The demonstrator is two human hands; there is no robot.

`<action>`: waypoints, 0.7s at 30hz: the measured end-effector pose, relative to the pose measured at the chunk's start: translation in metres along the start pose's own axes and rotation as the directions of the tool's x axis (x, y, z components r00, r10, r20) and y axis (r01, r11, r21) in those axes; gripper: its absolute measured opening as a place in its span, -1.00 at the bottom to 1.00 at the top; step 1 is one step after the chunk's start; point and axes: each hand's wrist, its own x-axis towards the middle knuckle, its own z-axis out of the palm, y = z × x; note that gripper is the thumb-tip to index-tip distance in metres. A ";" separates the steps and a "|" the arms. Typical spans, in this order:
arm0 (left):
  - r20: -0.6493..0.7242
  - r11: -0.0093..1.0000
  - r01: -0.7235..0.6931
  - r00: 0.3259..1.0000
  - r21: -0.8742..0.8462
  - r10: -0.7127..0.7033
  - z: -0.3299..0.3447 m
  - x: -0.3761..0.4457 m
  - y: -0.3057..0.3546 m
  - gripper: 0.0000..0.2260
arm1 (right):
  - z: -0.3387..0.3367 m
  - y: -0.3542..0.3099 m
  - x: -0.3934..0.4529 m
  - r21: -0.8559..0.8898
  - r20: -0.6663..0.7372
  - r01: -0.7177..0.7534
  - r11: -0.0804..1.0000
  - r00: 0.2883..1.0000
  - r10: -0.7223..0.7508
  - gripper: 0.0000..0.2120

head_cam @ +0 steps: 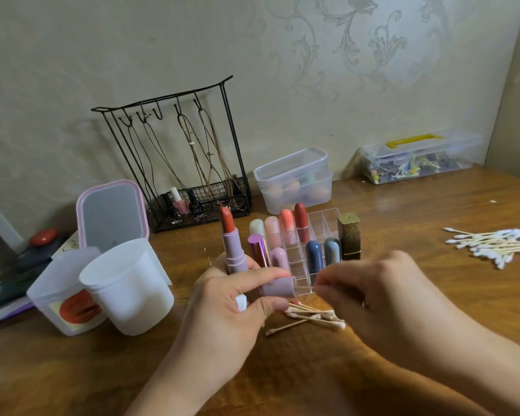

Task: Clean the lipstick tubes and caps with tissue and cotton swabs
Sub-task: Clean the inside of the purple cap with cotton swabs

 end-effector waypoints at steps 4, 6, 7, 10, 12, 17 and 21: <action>0.038 1.000 0.009 0.999 0.018 -0.009 -0.001 -0.002 0.003 -0.59 | 0.003 -0.003 0.000 0.119 0.023 0.043 0.992 0.999 -0.046 -0.90; 0.050 1.000 0.022 0.998 -0.007 -0.022 -0.002 -0.002 0.006 -0.65 | 0.004 -0.002 0.000 0.111 -0.049 0.007 0.994 0.999 -0.001 -0.93; 0.051 1.000 0.025 0.998 -0.010 -0.025 -0.002 -0.002 0.007 -0.66 | 0.004 -0.004 -0.001 0.077 -0.044 -0.004 0.997 0.999 0.007 -0.93; 0.040 1.000 0.029 0.999 -0.003 -0.029 -0.003 -0.001 0.006 -0.65 | 0.006 -0.004 -0.001 0.128 0.012 -0.012 0.992 1.000 0.010 -0.87; 0.038 0.999 0.037 0.999 -0.018 -0.037 -0.002 -0.002 0.006 -0.66 | 0.006 0.000 0.000 0.169 -0.042 -0.032 0.985 0.998 0.040 -0.87; 0.030 0.998 0.064 0.997 0.015 -0.064 -0.002 -0.003 0.005 -0.67 | 0.003 -0.004 0.001 0.196 0.055 -0.064 0.979 0.997 0.054 -0.88; 0.049 0.995 0.098 0.994 0.020 -0.099 -0.001 -0.003 0.006 -0.69 | 0.006 0.001 0.003 0.112 -0.063 -0.075 0.991 0.995 0.082 -0.88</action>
